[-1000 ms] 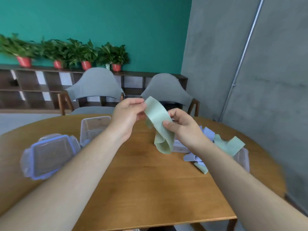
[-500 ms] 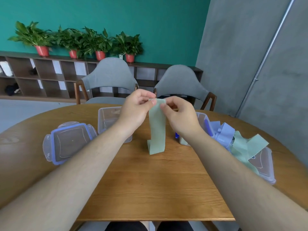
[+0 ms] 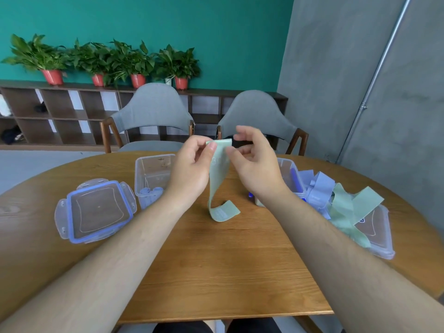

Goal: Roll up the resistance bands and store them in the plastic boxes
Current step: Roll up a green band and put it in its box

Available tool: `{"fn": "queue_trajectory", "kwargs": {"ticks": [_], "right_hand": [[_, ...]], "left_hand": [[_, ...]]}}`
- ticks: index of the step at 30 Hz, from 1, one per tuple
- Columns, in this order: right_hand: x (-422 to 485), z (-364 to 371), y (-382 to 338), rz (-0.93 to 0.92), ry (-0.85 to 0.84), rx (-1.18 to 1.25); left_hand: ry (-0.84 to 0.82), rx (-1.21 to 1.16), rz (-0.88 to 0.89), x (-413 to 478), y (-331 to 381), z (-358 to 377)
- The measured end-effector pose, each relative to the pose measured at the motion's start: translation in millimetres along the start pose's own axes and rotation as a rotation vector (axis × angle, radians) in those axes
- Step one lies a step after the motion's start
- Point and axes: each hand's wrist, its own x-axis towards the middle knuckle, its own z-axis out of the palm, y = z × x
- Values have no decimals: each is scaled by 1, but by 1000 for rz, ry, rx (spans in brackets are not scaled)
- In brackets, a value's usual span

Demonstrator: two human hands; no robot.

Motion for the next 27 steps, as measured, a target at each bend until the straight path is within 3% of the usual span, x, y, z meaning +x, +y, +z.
{"fn": "queue_trajectory", "kwargs": {"ticks": [7, 16, 21, 27], "right_hand": [[5, -14, -18, 79, -27, 114], [3, -38, -74, -2, -11, 390], [-2, -33, -59, 125, -36, 228], [-23, 7, 31, 406, -134, 43]], "left_hand": [[-29, -29, 7, 2, 28, -6], [-44, -172, 73, 3, 89, -13], [-49, -45, -48, 1, 67, -13], [-102, 199, -267, -20, -26, 5]]}}
